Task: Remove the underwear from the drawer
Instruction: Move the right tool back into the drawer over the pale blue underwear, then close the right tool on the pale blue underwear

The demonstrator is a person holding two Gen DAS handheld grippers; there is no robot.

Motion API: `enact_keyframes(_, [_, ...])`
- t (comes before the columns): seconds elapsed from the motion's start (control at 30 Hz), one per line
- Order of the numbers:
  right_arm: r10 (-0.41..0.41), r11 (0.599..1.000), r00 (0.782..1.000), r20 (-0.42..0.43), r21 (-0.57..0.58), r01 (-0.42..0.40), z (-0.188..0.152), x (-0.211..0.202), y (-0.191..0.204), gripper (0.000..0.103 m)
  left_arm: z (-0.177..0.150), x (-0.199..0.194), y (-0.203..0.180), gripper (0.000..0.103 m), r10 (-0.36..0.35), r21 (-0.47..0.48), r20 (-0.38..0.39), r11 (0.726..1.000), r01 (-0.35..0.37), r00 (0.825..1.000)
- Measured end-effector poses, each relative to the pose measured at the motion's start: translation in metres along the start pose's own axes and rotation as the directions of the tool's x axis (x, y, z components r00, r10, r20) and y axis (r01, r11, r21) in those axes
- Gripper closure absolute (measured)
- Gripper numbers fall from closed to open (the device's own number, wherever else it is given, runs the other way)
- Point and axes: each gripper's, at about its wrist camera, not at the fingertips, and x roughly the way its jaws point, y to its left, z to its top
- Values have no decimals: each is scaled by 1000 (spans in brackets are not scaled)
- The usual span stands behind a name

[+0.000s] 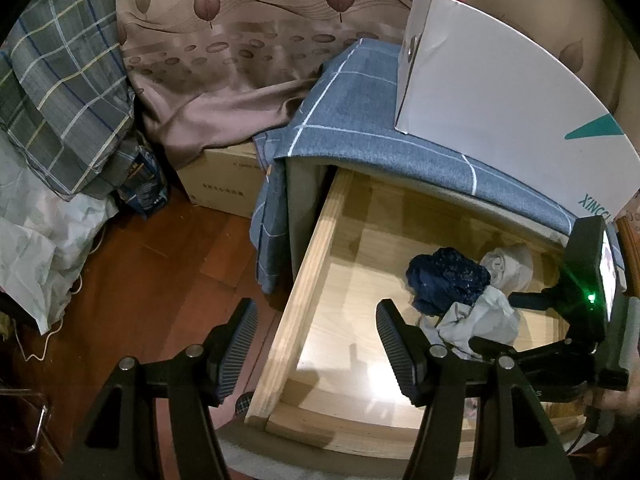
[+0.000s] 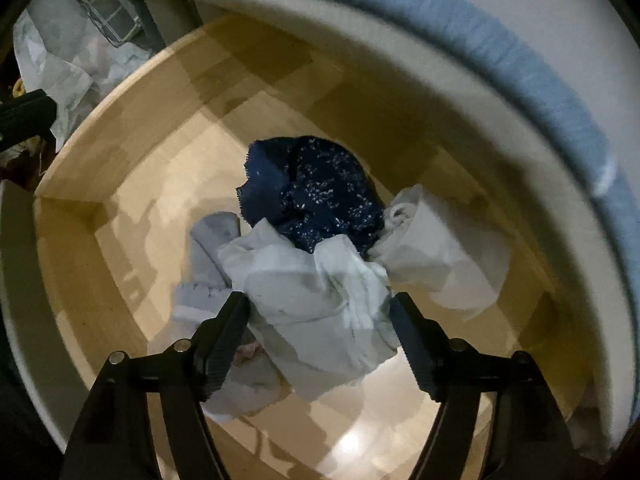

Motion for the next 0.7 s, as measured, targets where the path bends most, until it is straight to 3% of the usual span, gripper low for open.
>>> enact_keyframes(0.23, [15,1000,1000,-19,8,-14,-2,12,-3,27,0,0,0,40,-1,-1,-3,1000,1,1000])
enact_keyframes(0.37, [18,1000,999,-51,24,-17,-1,17,0,33,-1,0,0,40,0,-3,-3,1000,0,1000])
enact_keyframes(0.7, [-2,978,983,-183,203,39,-37,11,-31,39,-2,0,0,40,1,9,-8,1000,-1,1000])
